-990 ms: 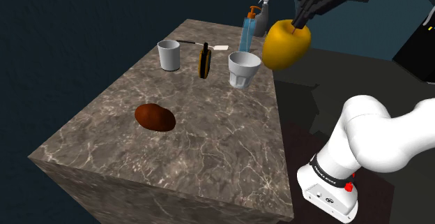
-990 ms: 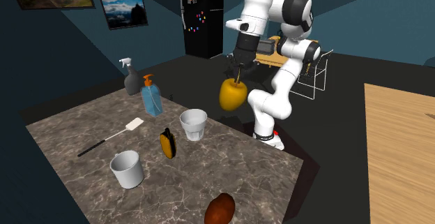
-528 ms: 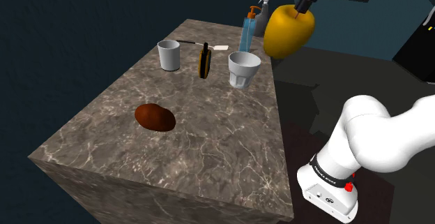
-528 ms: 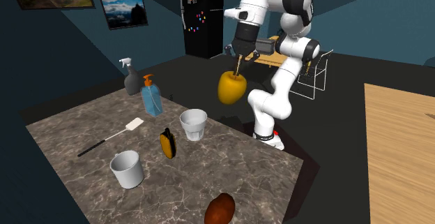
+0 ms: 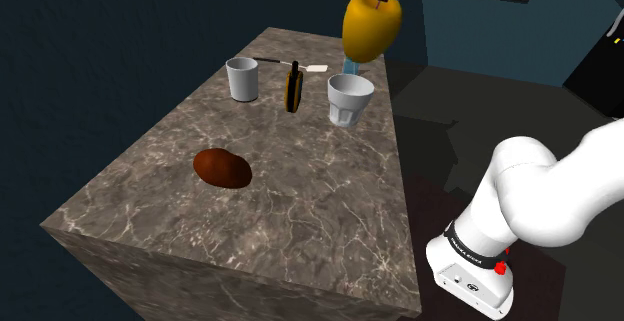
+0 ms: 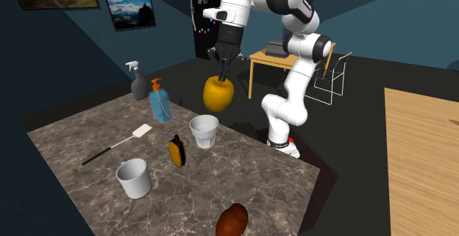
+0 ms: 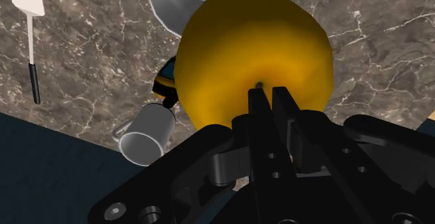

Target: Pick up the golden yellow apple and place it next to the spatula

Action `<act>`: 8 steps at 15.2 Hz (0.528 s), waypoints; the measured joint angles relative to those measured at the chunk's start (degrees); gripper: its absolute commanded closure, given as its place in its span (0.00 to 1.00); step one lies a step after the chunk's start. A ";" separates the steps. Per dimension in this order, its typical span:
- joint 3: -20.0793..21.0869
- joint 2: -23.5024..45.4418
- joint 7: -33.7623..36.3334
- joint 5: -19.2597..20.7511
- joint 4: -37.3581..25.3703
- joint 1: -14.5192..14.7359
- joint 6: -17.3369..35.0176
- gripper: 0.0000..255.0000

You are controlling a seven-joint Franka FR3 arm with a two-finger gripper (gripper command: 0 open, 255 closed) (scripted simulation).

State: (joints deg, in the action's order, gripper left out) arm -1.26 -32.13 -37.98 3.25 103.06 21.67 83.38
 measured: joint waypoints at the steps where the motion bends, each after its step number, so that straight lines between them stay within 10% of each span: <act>1: -0.50 1.51 -0.54 0.09 -0.97 -0.09 0.58 1.00; 8: -4.60 16.03 -5.35 -0.28 -13.49 -0.91 2.85 1.00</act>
State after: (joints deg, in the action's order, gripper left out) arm -5.86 -16.10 -43.33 2.97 89.57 20.77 86.23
